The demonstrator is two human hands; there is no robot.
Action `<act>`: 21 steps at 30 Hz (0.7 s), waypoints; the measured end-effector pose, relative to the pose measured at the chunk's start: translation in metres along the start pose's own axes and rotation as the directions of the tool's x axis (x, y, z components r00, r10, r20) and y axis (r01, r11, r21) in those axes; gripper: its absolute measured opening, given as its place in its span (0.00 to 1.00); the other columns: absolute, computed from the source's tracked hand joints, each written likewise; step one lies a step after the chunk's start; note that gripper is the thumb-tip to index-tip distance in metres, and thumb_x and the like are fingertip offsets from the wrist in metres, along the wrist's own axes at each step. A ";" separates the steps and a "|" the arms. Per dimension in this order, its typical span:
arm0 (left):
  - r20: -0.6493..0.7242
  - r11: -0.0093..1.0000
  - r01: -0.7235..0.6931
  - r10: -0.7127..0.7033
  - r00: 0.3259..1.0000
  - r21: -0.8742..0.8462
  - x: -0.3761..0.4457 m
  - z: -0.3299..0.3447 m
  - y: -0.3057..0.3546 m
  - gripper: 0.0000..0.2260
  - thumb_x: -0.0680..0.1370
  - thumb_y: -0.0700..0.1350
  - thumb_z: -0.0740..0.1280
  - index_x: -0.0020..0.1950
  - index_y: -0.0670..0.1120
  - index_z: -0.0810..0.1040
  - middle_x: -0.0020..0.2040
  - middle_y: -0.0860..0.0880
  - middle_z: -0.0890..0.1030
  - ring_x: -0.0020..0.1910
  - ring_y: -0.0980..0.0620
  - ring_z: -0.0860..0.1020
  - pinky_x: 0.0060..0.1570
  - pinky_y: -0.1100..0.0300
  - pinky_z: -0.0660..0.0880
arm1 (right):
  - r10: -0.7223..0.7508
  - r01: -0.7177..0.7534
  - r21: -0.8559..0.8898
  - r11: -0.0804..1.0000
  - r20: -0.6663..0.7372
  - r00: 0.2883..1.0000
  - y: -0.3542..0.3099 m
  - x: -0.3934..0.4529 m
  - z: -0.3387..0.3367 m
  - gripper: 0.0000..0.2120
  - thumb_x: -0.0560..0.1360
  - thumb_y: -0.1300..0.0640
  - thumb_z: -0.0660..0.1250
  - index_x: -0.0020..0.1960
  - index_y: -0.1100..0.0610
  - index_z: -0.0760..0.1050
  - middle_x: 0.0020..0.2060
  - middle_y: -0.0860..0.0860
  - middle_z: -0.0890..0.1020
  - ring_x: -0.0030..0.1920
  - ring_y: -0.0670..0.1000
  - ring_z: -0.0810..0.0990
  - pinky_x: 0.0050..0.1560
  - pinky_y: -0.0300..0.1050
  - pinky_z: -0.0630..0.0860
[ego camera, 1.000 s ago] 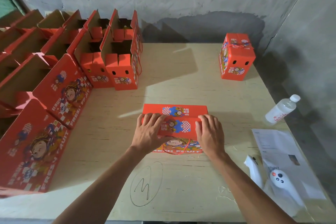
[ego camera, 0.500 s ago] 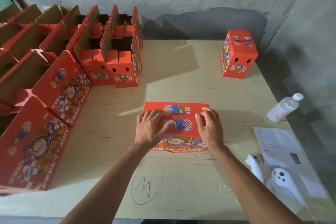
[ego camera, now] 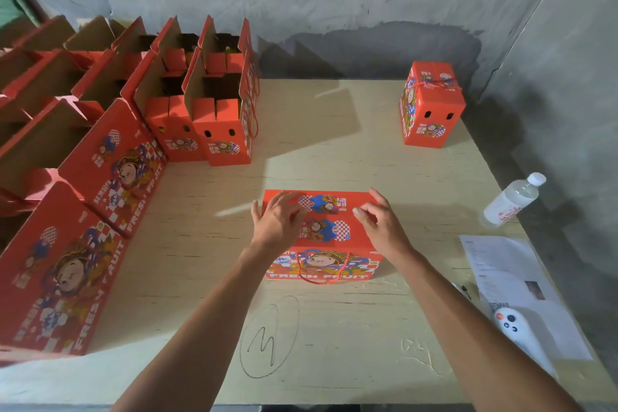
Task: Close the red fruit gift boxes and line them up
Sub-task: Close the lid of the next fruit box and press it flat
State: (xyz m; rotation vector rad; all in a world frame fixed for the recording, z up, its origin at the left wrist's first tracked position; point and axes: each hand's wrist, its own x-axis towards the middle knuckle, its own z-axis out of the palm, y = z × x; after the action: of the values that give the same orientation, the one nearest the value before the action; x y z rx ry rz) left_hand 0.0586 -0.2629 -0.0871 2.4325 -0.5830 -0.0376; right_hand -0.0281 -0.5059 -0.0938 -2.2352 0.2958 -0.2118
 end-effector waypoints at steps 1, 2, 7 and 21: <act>-0.014 1.000 -0.018 0.018 1.000 0.004 0.000 0.000 -0.001 0.12 0.83 0.54 0.64 0.46 0.53 0.85 0.72 0.57 0.75 0.76 0.53 0.66 0.74 0.28 0.50 | 0.002 -0.002 0.022 1.000 -0.007 1.000 -0.002 -0.001 0.001 0.15 0.81 0.46 0.67 0.46 0.57 0.80 0.81 0.51 0.60 0.73 0.42 0.66 0.58 0.34 0.63; -0.029 1.000 -0.024 0.024 0.999 0.008 -0.002 0.000 0.000 0.11 0.82 0.56 0.65 0.47 0.56 0.85 0.72 0.57 0.75 0.75 0.54 0.67 0.73 0.31 0.53 | 0.016 -0.015 0.039 0.999 -0.024 1.000 -0.003 -0.002 0.003 0.14 0.79 0.44 0.70 0.45 0.55 0.81 0.81 0.49 0.60 0.73 0.39 0.65 0.57 0.34 0.63; -0.070 0.998 0.063 -0.063 0.996 -0.005 -0.005 0.004 0.004 0.13 0.79 0.63 0.66 0.52 0.60 0.86 0.73 0.59 0.75 0.72 0.58 0.70 0.74 0.40 0.58 | 0.065 -0.060 0.055 0.997 -0.092 0.994 -0.007 -0.004 0.008 0.16 0.75 0.40 0.74 0.40 0.52 0.79 0.79 0.44 0.64 0.68 0.36 0.65 0.49 0.24 0.58; 0.032 0.620 0.409 -0.526 0.850 -0.670 -0.028 0.007 -0.018 0.26 0.70 0.64 0.73 0.60 0.50 0.82 0.47 0.54 0.87 0.47 0.56 0.85 0.54 0.48 0.83 | 0.253 -0.185 0.315 0.931 -0.193 0.948 0.003 -0.015 0.017 0.18 0.80 0.45 0.69 0.68 0.48 0.75 0.74 0.45 0.70 0.69 0.43 0.73 0.58 0.33 0.71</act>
State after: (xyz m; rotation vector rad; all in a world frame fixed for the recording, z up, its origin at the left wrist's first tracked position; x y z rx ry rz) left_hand 0.0396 -0.2424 -0.1067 1.7855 0.1699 -0.2176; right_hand -0.0381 -0.4904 -0.1075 -1.8668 0.5992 -0.3704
